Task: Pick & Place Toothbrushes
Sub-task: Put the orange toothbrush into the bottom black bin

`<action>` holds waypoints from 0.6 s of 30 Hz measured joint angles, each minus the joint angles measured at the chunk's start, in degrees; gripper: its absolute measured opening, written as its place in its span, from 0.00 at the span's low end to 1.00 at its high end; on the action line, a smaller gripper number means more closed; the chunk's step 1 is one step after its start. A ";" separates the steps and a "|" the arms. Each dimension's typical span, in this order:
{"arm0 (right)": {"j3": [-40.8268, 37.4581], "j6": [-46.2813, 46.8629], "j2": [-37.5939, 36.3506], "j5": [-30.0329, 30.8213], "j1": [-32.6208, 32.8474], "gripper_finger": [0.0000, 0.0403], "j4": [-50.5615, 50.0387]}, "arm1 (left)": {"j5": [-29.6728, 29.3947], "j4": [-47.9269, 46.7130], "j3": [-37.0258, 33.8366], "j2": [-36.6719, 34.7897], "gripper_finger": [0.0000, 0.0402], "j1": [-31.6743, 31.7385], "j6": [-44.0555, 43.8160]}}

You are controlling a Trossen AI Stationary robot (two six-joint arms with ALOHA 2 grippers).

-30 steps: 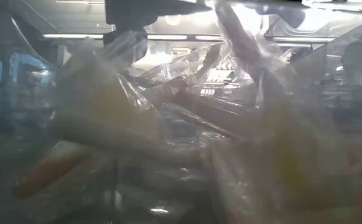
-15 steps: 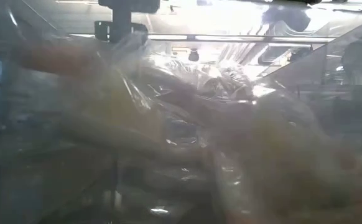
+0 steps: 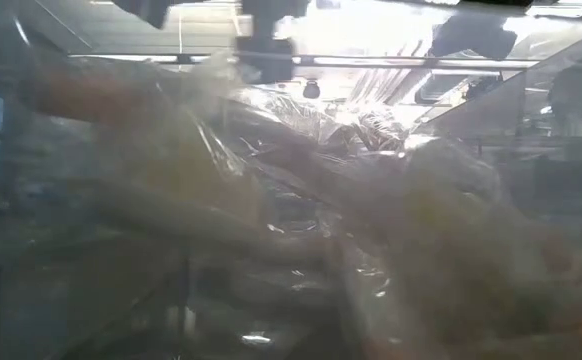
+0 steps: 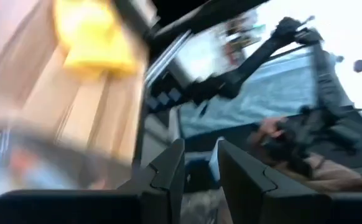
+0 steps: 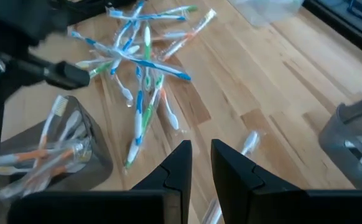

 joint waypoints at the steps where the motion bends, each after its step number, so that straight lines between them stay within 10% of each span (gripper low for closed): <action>1: 0.01 0.40 0.00 0.00 0.00 0.13 -0.52 | 0.68 1.86 0.19 0.00 0.23 0.95 1.68; 18: 0.00 4.54 0.00 0.00 0.01 0.13 -6.62 | 2.81 9.92 6.11 0.00 0.23 15.61 17.47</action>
